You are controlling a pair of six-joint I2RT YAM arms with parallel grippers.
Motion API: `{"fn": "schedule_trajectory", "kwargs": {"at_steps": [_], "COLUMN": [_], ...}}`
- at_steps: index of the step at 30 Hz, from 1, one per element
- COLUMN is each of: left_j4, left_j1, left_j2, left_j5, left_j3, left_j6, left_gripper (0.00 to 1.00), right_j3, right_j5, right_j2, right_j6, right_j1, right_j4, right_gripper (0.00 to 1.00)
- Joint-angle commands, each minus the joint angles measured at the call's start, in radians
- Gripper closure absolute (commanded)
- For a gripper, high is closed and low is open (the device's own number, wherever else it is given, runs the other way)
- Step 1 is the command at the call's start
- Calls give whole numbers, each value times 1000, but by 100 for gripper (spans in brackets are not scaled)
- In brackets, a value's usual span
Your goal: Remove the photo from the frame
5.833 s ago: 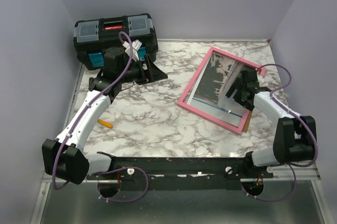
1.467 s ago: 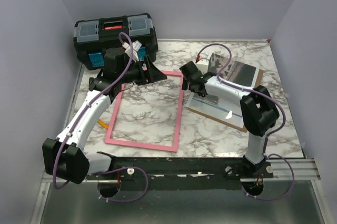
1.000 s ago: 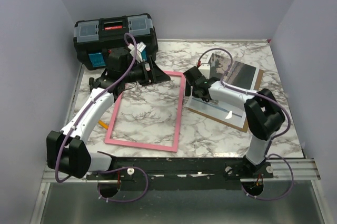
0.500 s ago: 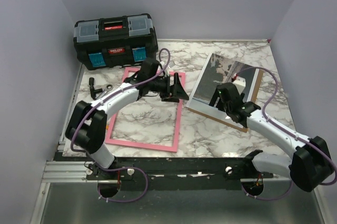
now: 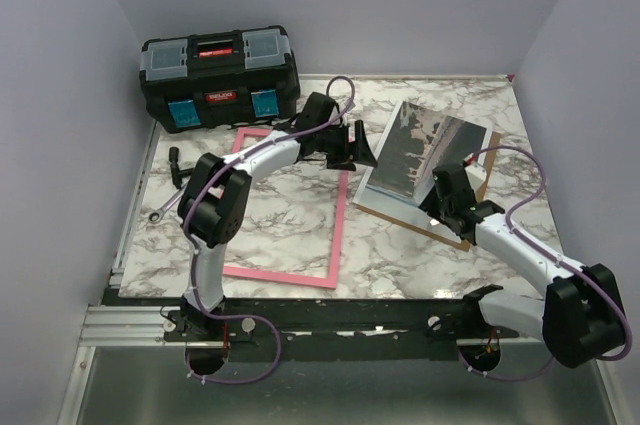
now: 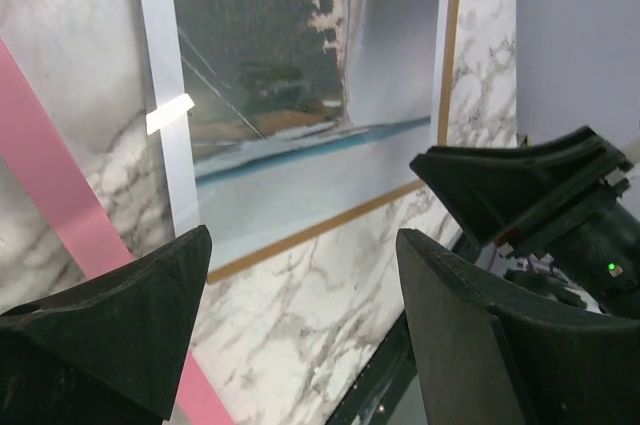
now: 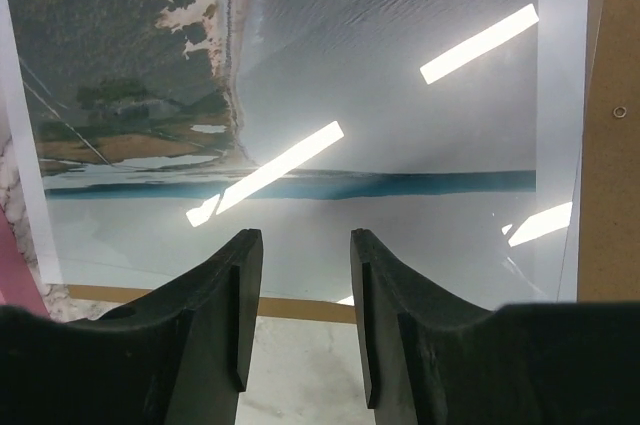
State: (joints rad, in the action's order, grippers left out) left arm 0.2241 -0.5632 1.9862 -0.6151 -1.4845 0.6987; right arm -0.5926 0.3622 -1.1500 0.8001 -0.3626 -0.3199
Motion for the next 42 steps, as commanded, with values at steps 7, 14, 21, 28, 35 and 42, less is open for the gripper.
{"fn": "schedule_trajectory", "kwargs": {"at_steps": [7, 14, 21, 28, 35, 42], "left_j4": [143, 235, 332, 393, 462, 566], "left_j1": [-47, -102, -115, -122, -130, -138], "left_j2": [155, 192, 241, 267, 281, 344], "left_j5": [200, 410, 441, 435, 432, 386], "left_j3": [-163, -236, -339, -386, -414, -517], "left_j6": [-75, -117, -60, 26, 92, 118], "left_gripper": [26, 26, 28, 31, 23, 20], "right_j3": [9, -3, 2, 4, 16, 22], "right_j5": [-54, -86, -116, -128, -139, -160], "right_j2": [-22, -86, -84, -25, 19, 50], "right_j6": [-53, -84, -81, -79, -78, -71], "right_j1": [27, 27, 27, 28, 27, 27], "right_j4": [85, 123, 137, 110, 95, 79], "right_gripper": [54, 55, 55, 55, 55, 55]}}
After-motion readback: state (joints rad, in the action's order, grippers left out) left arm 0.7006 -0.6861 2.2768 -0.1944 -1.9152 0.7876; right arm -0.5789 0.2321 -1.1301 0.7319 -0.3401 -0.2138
